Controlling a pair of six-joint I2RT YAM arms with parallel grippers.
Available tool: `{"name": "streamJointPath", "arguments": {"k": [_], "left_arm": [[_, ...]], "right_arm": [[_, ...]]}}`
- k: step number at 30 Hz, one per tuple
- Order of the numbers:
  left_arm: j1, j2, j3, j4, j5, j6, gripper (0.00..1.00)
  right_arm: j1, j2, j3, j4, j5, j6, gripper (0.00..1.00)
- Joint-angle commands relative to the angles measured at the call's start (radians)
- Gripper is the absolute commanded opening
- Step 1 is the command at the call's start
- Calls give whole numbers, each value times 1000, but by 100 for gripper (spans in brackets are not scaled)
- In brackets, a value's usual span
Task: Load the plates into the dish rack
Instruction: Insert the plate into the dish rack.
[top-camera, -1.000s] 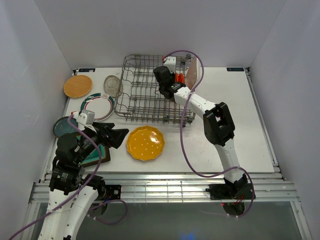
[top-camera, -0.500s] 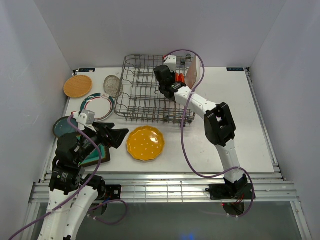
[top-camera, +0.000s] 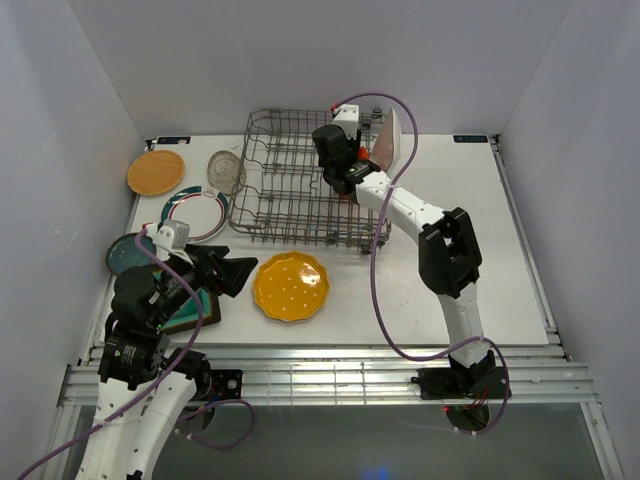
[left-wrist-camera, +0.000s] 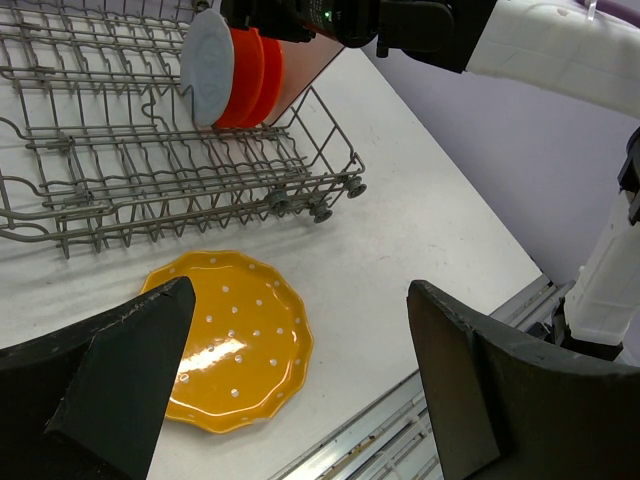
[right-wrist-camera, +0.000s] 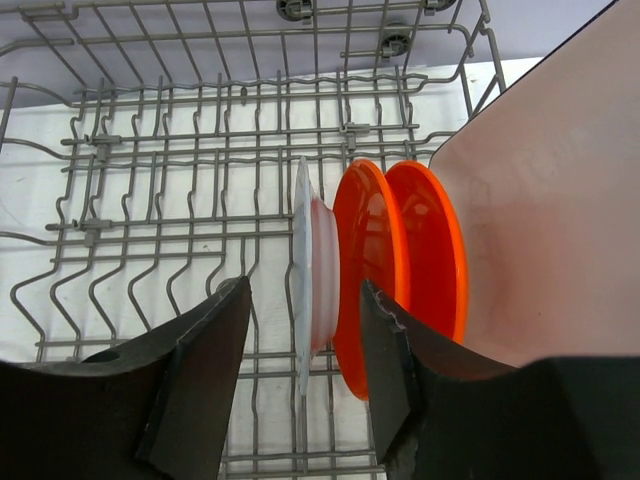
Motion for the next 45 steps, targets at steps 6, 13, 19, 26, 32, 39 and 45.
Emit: {"name": "streamJointPath", "arguments": {"k": [6,13,19,26,32,39,45], "left_arm": [[-3,-5,-3,9,-4,4,98],[-3,-8,-3,9,-1,4,98],[-3,-9,-3,9,-3,6,98],[-3,-12,-3,9,-1,6,98],[-3,-17,-3,9,-1,4,98],[-3,-12,-3,9,-3,6,98],[-3,3,0,9,13,9,98]], "right_arm": [[-1,-107,-51,71,-62,0,64],[5,-148,-56,55,-113,8,94],[8,-162,-33,24,-154,16,90],[11,-188,-17,-13,-214,34,90],[26,-218,36,-86,-274,30,90],[59,-215,136,-206,-335,28,90],[68,-271,81,-292,-395,33,91]]}}
